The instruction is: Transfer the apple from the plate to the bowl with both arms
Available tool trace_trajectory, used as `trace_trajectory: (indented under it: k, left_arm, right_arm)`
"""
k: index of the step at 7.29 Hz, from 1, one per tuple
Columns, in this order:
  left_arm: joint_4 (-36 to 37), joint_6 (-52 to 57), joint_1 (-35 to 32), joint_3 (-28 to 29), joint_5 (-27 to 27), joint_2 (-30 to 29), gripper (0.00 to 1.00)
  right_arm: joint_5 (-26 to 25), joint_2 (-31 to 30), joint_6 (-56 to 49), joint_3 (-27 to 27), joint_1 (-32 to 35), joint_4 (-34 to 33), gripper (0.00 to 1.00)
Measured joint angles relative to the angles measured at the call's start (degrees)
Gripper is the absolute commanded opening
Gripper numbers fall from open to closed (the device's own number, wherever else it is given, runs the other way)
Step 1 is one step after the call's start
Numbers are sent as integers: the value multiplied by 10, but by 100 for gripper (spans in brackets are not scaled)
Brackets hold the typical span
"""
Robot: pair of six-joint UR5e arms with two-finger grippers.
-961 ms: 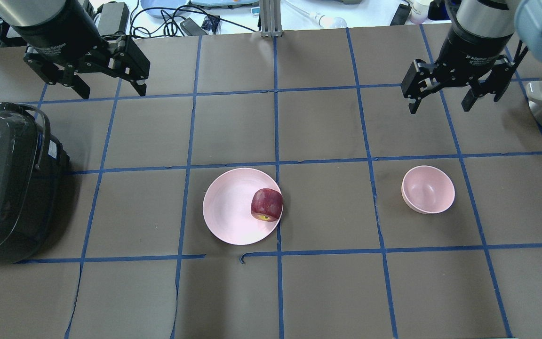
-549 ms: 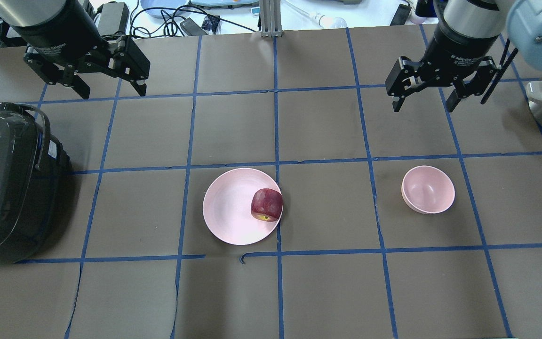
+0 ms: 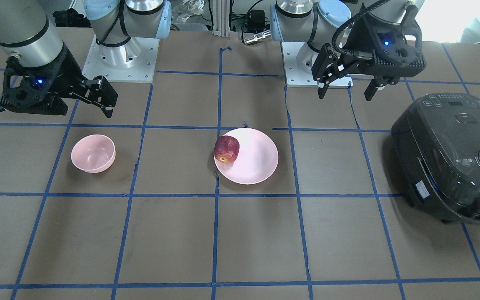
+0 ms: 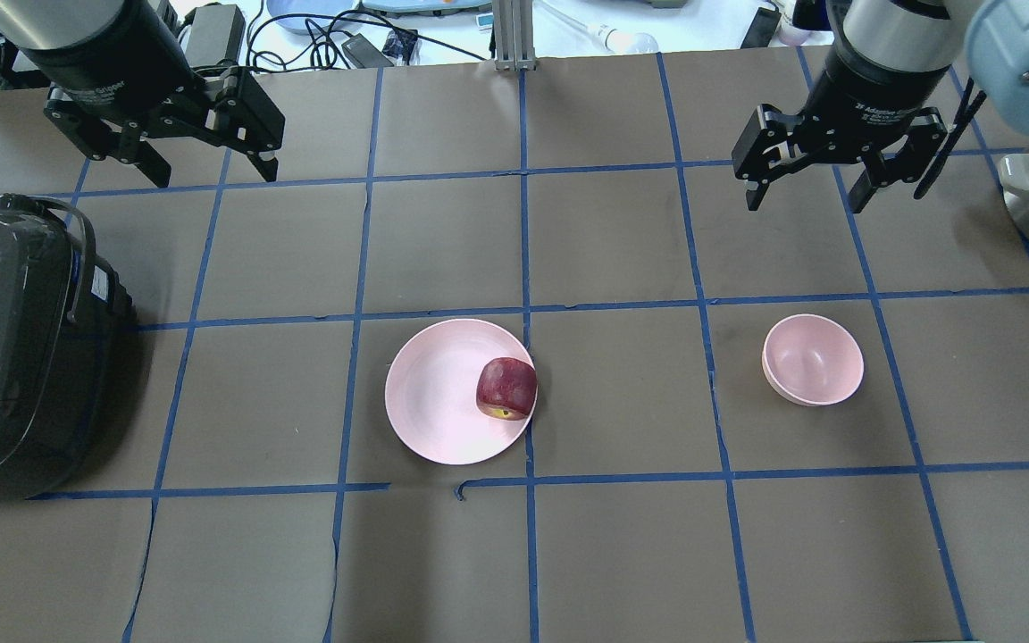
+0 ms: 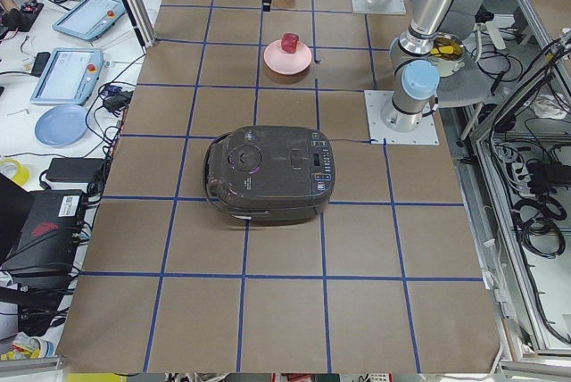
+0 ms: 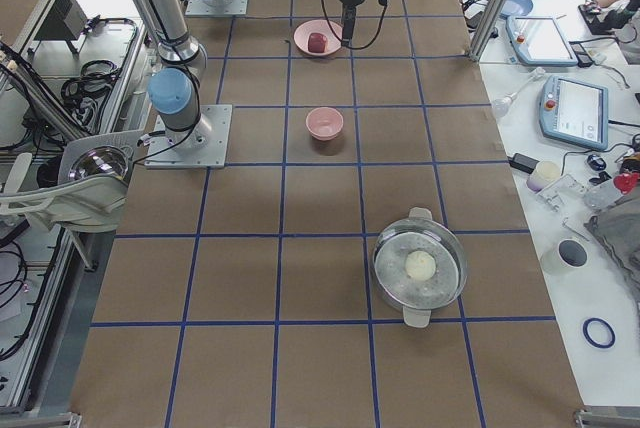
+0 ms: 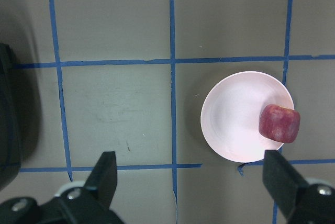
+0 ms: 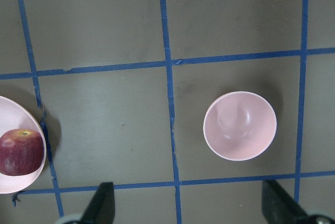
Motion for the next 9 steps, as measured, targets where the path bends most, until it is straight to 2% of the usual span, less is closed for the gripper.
trace_trajectory:
  k: [9]
  left_arm:
    - [0, 2, 0, 3, 3, 1, 100]
  right_arm:
    - [-4, -22, 1, 1, -1, 0, 100]
